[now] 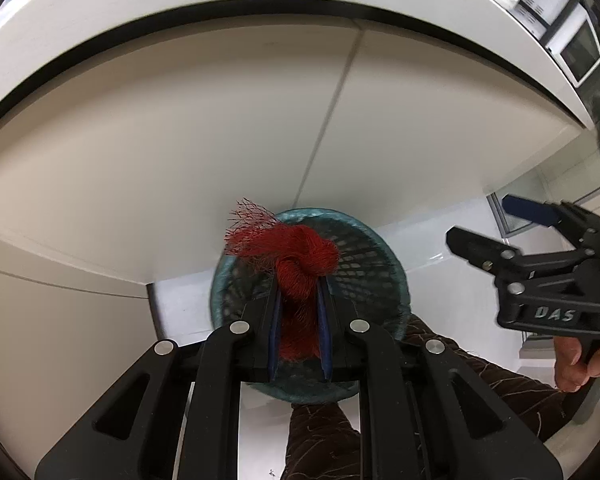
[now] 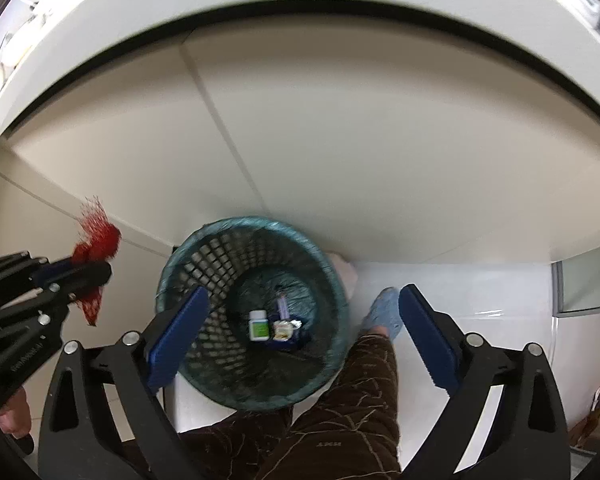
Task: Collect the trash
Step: 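Open the left tool to drop the mesh bag while the right tool drops the purple packet into the wastebasket, then raise both open tools back toward the counter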
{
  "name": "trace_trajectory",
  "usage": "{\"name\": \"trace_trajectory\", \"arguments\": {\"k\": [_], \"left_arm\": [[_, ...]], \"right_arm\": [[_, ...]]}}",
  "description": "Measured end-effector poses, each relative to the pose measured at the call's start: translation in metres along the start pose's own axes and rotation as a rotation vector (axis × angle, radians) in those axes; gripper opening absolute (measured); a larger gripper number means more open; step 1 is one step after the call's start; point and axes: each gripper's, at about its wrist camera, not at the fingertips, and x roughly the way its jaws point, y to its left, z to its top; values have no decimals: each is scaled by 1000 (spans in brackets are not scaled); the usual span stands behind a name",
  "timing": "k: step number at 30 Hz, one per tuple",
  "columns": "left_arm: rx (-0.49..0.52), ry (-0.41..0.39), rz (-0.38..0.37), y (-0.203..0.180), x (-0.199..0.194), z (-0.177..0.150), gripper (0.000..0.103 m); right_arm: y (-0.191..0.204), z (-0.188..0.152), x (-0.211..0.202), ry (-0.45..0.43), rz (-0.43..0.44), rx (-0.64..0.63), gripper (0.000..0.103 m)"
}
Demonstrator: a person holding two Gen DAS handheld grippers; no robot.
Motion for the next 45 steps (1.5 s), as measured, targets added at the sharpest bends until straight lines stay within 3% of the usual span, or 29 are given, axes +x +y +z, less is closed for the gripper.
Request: {"name": "trace_trajectory", "arguments": {"k": [11,20,33,35,38,45], "left_arm": [[79,27,-28,-29,14,6,16],[100,66,-36,-42,33,11,23],[33,5,-9,-41,24,17,70],[13,-16,-3,-39,16,18,74],[-21,-66,0,-35,-6,25,90],[-85,-137,14,-29,-52,42,97]], "right_arm": [[-38,-6,-19,-32,-66,55,95],[-54,-4,-30,-47,-78,83,95],[-47,1,-29,-42,-62,70,95],[-45,2,-31,-52,-56,70,95],[-42,7,-42,-80,-48,72,95],[-38,25,-78,-153,-33,73,95]]}}
